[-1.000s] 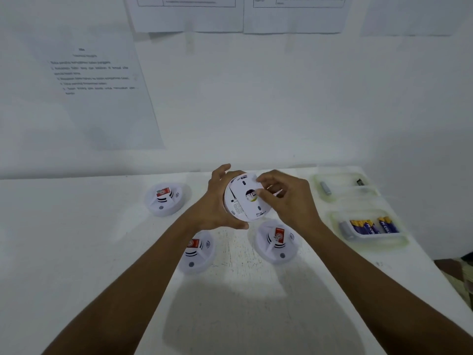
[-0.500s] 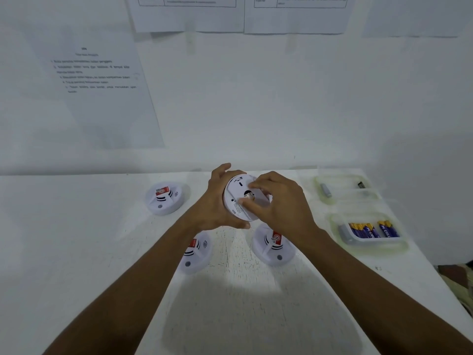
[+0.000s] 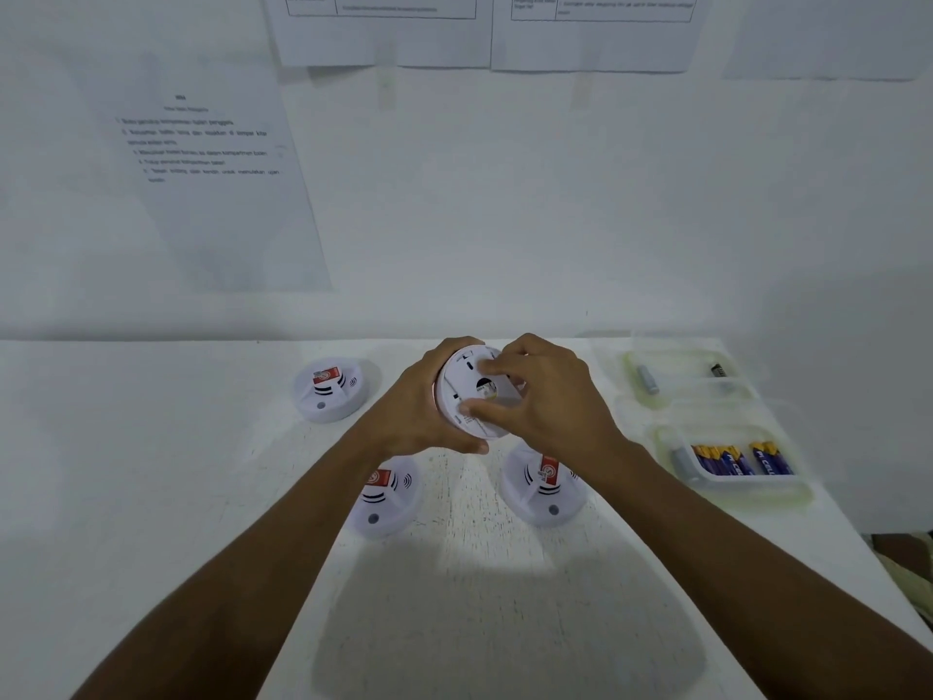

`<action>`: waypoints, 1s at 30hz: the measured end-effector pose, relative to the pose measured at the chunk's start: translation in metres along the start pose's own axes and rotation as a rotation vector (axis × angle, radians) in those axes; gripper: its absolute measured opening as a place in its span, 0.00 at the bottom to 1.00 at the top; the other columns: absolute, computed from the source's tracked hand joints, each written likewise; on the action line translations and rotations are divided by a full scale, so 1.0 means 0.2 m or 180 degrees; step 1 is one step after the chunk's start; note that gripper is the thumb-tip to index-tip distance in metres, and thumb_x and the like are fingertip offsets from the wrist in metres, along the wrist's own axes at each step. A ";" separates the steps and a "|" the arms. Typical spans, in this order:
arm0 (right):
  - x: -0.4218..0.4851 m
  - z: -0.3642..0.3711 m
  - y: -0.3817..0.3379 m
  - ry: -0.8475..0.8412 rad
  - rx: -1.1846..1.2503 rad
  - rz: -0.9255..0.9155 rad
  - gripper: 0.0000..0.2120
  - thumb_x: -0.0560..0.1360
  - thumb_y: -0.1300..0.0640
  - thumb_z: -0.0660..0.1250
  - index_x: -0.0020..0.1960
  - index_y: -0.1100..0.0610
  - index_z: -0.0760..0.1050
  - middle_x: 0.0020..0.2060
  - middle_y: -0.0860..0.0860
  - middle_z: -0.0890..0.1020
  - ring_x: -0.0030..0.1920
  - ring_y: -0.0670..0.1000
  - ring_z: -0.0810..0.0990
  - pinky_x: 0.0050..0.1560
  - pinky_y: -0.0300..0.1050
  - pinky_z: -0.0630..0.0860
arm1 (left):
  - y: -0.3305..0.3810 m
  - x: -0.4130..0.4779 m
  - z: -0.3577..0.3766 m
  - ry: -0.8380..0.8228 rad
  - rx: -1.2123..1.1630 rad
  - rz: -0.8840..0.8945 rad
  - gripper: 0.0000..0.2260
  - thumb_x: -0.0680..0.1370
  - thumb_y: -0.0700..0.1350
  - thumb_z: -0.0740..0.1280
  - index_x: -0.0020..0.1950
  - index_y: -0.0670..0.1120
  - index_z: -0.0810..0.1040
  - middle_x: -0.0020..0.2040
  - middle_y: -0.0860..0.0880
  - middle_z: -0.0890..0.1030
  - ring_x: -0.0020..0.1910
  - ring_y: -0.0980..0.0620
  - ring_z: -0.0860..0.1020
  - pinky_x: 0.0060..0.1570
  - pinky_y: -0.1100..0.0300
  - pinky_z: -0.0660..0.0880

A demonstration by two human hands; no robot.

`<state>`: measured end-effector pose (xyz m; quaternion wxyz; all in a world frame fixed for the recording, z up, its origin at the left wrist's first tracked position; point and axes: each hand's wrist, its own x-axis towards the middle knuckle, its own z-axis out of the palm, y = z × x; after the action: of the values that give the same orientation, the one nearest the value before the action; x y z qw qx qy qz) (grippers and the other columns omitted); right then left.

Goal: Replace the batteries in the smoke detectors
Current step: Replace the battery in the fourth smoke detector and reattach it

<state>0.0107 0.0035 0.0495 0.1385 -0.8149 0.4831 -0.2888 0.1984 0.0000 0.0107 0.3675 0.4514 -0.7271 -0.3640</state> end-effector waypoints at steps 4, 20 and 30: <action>0.00 0.02 -0.01 0.0119 0.0152 0.0060 0.27 0.66 0.37 0.75 0.59 0.50 0.82 0.54 0.49 0.82 0.51 0.48 0.80 0.54 0.44 0.75 | 0.00 0.00 -0.02 0.0024 0.0010 0.0008 0.42 0.59 0.48 0.82 0.70 0.52 0.67 0.63 0.53 0.76 0.62 0.50 0.75 0.62 0.50 0.76; 0.02 0.08 -0.03 0.0172 0.0619 0.0736 0.24 0.65 0.40 0.77 0.58 0.47 0.80 0.51 0.48 0.84 0.43 0.45 0.81 0.48 0.38 0.79 | -0.03 -0.01 -0.02 0.0116 0.0384 -0.0015 0.40 0.60 0.51 0.82 0.66 0.63 0.65 0.62 0.62 0.74 0.60 0.61 0.74 0.56 0.73 0.71; 0.02 0.13 -0.05 0.0371 0.0796 0.0997 0.22 0.66 0.40 0.77 0.56 0.49 0.79 0.50 0.49 0.85 0.43 0.47 0.82 0.47 0.37 0.79 | -0.05 -0.04 0.02 0.0271 0.0513 -0.0012 0.42 0.60 0.54 0.80 0.70 0.51 0.66 0.65 0.52 0.74 0.62 0.52 0.75 0.63 0.62 0.72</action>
<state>0.0342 0.0029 0.0357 0.2536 -0.6882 0.5715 -0.3681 0.2006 0.0046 -0.0010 0.3598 0.4959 -0.7369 -0.2855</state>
